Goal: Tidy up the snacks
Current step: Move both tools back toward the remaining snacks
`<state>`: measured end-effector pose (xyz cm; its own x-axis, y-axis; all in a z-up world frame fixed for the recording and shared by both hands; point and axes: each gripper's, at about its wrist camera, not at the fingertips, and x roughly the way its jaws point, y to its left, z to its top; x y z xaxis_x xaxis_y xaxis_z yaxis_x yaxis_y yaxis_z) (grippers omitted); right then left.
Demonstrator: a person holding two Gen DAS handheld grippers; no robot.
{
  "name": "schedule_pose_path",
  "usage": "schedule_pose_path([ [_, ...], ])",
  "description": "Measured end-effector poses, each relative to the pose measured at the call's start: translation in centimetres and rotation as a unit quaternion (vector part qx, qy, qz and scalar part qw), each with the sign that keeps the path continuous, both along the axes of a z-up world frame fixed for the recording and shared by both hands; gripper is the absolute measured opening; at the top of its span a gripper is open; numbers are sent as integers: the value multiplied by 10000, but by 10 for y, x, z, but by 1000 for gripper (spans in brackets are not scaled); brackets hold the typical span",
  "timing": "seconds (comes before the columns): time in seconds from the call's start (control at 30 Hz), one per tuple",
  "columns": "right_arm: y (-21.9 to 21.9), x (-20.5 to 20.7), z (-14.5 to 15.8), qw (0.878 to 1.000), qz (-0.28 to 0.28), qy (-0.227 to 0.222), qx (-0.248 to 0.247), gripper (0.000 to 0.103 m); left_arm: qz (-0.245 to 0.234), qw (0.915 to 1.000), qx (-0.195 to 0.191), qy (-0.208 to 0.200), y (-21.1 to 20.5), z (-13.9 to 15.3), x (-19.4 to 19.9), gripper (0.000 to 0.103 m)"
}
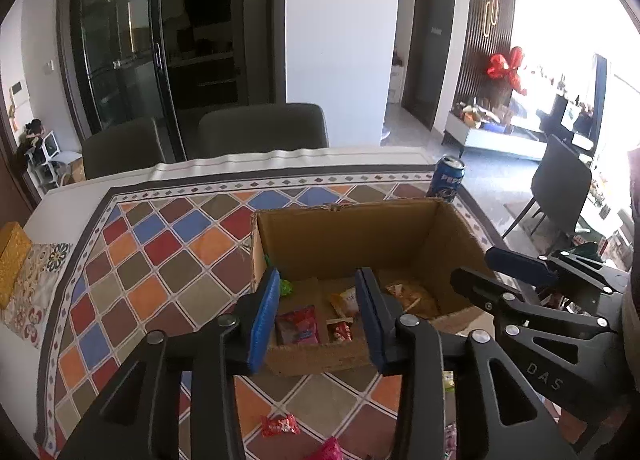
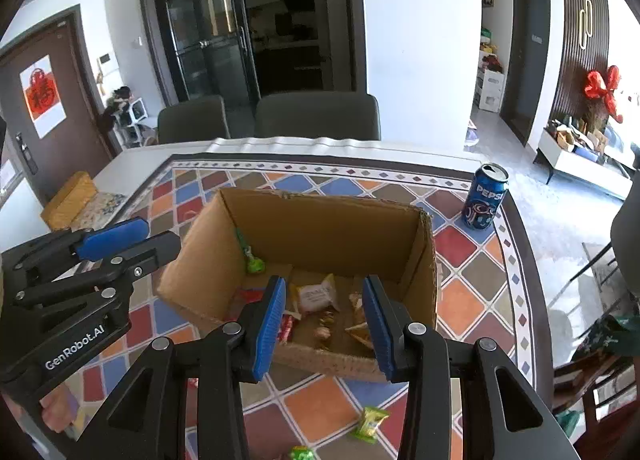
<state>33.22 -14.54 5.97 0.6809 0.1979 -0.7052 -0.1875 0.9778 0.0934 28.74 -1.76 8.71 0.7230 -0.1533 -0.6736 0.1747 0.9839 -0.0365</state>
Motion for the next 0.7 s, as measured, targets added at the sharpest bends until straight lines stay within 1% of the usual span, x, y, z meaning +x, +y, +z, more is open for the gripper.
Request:
schedule_pose_path([
  [0.13,-2,-14,4,9999,28,-63,103,41,46,9999,-31,-96,4,3,-19,44],
  [0.27,-2,-29,3,9998,70,-85,170,41,8,9999,-143,-62,6,0,-35,46],
  [0.43,0,-47,-5,9997,162,-47,151,41,-9,9999,-158,46,8,-12,-53,48],
  [0.57,3,-61,-18,9995,244,52,171,41,-30,9995,-234,213,8,-26,-65,50],
  [0.7,4,-72,-31,9995,258,156,137,41,-18,9989,-194,431,7,-44,-75,51],
])
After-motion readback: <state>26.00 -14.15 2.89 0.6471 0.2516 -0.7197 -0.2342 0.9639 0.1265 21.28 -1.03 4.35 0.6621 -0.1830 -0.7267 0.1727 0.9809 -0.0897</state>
